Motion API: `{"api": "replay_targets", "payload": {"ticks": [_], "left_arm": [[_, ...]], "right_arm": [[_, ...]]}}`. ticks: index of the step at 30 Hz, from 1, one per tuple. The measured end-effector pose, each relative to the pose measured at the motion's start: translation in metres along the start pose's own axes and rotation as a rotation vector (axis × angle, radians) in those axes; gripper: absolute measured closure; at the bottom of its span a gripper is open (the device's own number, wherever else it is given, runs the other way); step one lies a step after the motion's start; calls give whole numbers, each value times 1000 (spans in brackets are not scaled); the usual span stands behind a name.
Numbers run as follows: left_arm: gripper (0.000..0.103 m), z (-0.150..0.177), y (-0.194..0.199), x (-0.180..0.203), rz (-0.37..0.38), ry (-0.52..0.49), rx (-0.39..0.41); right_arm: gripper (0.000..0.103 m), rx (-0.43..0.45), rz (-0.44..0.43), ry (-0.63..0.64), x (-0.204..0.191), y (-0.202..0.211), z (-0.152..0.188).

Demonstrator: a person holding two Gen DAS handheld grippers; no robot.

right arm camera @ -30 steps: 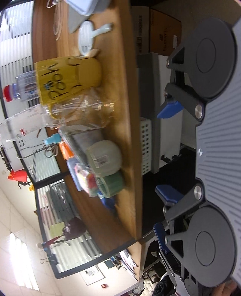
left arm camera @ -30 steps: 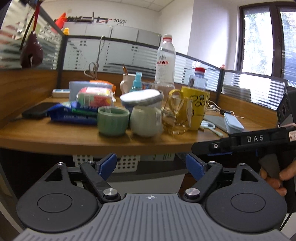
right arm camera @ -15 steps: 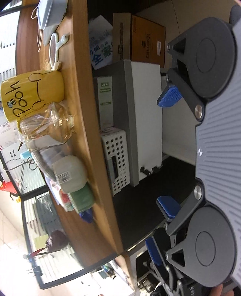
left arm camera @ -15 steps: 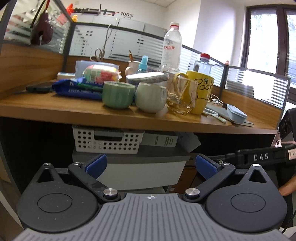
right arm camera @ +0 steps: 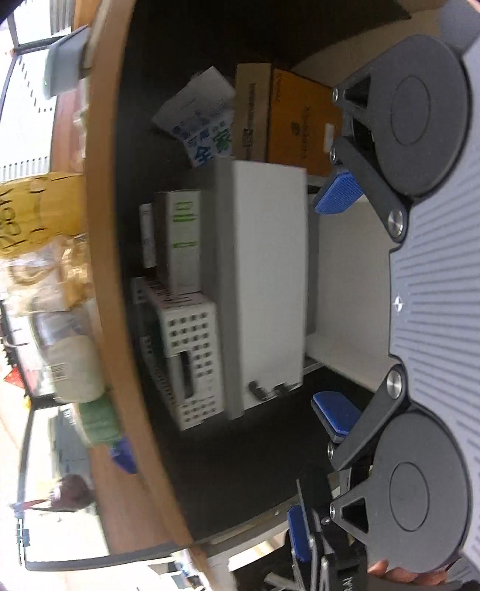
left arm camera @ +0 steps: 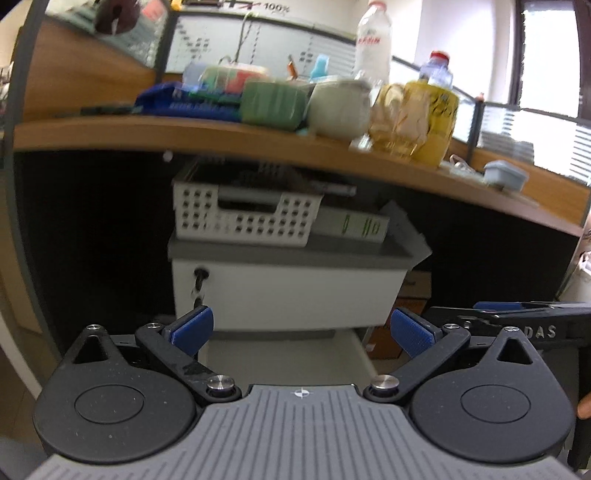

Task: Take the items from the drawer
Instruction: 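Lower both tools under the desk toward the open middle drawer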

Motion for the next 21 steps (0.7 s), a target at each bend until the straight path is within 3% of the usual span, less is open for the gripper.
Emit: {"api": "replay_targets", "payload": {"ticks": [21], "left_arm": [[0, 99, -22, 20, -5, -14, -133]], "right_arm": [[0, -140, 184, -50, 31, -37, 98]]}}
Point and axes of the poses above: each gripper's, at about its wrist camera, not at the fingertips, and y roughly against the way its jaws point, x to its right, z to its underside, the point moved 4 cm from there along -y, roughly the way its jaws point, and after that the axes turned 13 degrees about -y, right-handed, at the moved point
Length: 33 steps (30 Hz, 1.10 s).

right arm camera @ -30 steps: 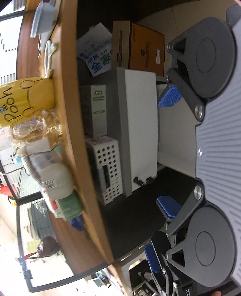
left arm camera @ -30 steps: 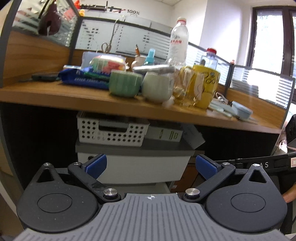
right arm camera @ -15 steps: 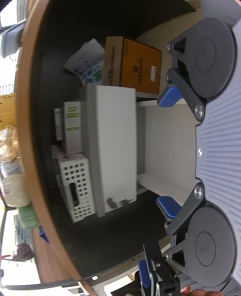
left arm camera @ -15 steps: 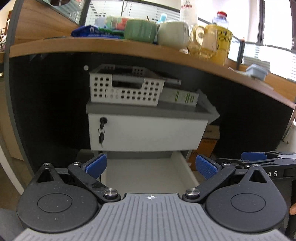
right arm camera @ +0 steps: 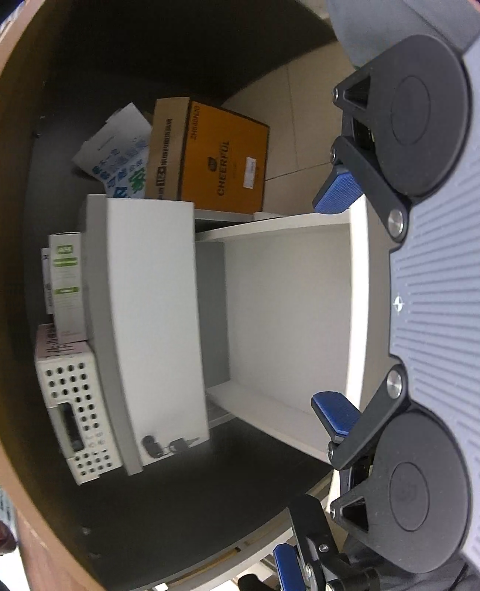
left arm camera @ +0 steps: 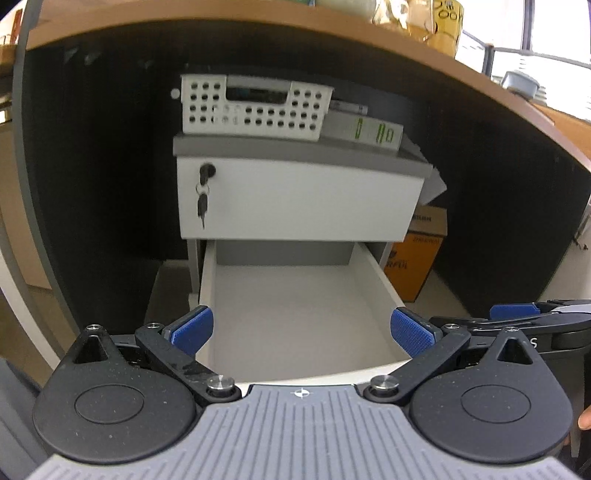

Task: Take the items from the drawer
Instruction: 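Lower both tools under the desk toward the open middle drawer, then push the middle drawer's front shut with both tools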

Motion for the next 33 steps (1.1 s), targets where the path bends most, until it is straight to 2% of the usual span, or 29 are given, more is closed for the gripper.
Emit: {"api": "replay_targets", "payload": {"ticks": [6, 10, 18, 26, 29, 33], "left_arm": [[0, 20, -15, -2, -15, 28, -56], [0, 34, -28, -7, -14, 84, -105], [0, 55, -47, -20, -11, 152, -167], [0, 73, -69, -23, -4, 158, -270], [0, 76, -77, -27, -4, 175, -269], [0, 75, -86, -27, -18, 139, -281]], "right_arm": [[0, -45, 28, 50, -5, -17, 19], [0, -67, 51, 71, -10, -34, 26], [0, -132, 89, 16, -7, -59, 41], [0, -157, 80, 31, -9, -78, 49], [0, -157, 81, 30, -10, -83, 50], [0, -150, 95, 20, -10, -87, 49]]}}
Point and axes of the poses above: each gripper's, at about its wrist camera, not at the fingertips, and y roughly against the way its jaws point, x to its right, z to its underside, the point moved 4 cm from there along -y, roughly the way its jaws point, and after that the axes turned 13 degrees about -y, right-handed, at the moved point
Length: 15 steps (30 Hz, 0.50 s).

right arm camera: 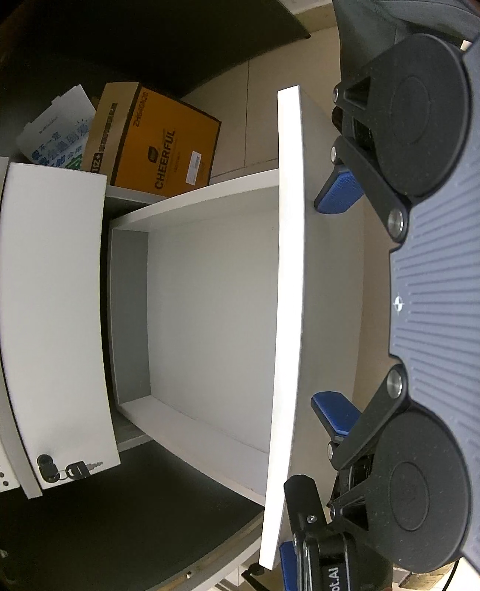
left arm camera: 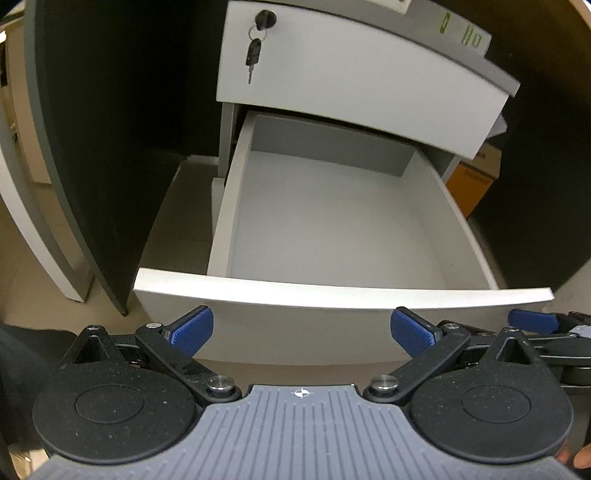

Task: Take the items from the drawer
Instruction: 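Push the middle drawer's front shut with both tools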

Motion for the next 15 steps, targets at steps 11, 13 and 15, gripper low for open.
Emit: {"api": "replay_targets", "payload": {"ticks": [11, 13, 15], "left_arm": [[0, -10, -12, -8, 7, 39, 0], [0, -13, -15, -9, 7, 46, 1], [0, -17, -21, -10, 2, 47, 4]], "right_arm": [[0, 26, 5, -54, 0, -13, -16], [0, 31, 4, -54, -1, -17, -21], [0, 38, 3, -55, -2, -21, -26]]}}
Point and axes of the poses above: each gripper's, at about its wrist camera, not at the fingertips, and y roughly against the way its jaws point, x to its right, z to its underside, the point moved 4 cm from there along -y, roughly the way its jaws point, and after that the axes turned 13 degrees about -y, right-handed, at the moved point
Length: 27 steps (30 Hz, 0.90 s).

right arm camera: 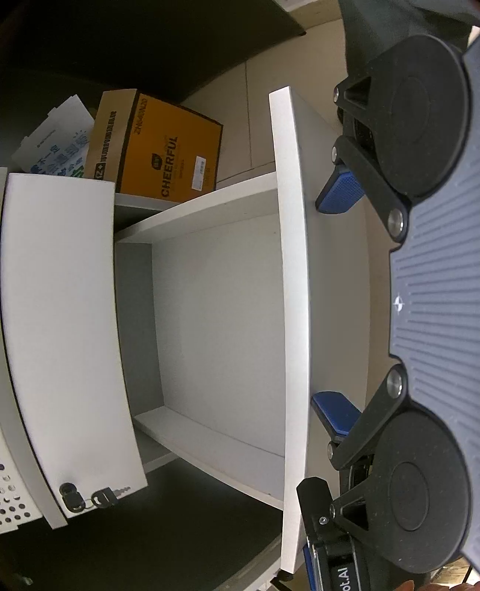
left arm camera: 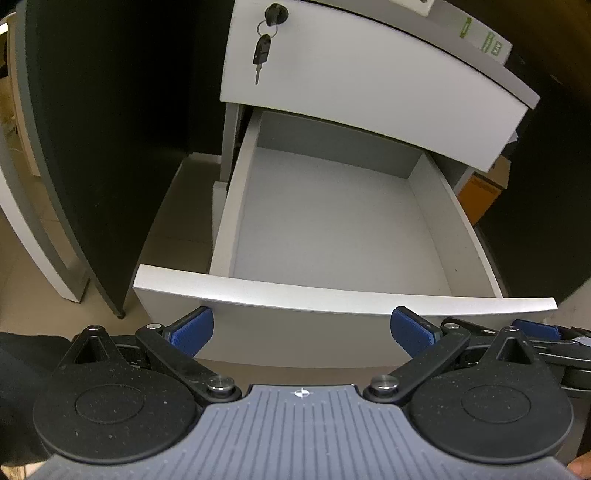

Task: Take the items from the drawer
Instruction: 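Push the middle drawer's front shut with both tools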

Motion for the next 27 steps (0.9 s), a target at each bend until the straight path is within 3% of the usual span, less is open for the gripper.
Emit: {"api": "replay_targets", "payload": {"ticks": [27], "left_arm": [[0, -80, -81, -15, -29, -10, 76]], "right_arm": [[0, 119, -22, 4, -13, -85, -84]]}}
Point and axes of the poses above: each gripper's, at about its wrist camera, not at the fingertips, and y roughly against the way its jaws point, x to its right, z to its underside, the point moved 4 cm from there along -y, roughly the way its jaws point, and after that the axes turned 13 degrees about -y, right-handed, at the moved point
